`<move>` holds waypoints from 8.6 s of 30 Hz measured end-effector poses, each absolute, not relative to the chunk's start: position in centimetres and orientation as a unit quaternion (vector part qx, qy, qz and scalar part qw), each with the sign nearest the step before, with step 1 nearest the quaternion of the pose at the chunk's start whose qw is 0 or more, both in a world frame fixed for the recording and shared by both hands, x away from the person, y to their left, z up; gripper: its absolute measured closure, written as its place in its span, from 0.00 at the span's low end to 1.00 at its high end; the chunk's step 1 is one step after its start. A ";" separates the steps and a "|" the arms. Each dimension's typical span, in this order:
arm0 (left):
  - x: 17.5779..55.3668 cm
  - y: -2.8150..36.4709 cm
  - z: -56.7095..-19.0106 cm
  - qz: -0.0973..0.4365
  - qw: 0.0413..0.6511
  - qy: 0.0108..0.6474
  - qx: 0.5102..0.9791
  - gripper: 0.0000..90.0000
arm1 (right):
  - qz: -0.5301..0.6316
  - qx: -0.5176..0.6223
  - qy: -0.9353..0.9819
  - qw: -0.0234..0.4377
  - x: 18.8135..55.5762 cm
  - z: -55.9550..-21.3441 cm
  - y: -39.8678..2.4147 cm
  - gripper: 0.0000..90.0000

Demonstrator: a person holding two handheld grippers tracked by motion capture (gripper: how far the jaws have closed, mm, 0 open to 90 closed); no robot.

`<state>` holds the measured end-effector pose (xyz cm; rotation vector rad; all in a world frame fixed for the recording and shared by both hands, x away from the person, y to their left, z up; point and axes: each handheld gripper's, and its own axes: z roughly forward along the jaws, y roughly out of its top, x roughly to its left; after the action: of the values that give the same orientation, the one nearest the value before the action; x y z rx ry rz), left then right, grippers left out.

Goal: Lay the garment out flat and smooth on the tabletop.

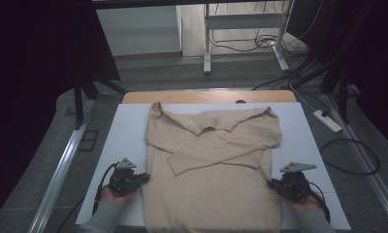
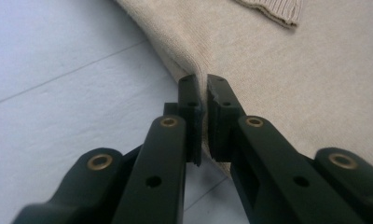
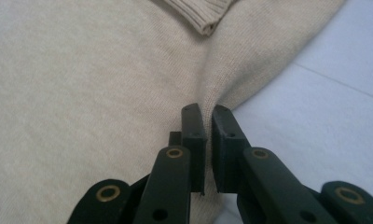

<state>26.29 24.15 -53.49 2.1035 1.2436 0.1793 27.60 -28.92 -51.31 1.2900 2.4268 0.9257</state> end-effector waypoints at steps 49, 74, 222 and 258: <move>24.9 22.6 -51.9 0.107 0.392 0.433 0.805 0.28 | 0.380 0.338 0.848 0.147 29.2 -47.7 -23.9 0.49; 24.2 23.5 -52.4 0.092 0.393 0.428 0.809 0.23 | 0.294 0.347 0.875 0.167 46.4 -51.3 -17.0 0.43; 24.3 23.6 -52.8 0.108 0.397 0.429 0.804 0.20 | 0.374 0.204 0.904 0.041 32.3 -49.7 -7.5 0.47; 24.4 23.7 -53.0 0.106 0.394 0.432 0.804 0.20 | 0.357 0.214 0.908 0.055 33.2 -50.9 -2.9 0.94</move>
<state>24.36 23.67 -52.98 2.0409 1.0961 0.2679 33.17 -2.94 -50.87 0.6497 2.7558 1.0838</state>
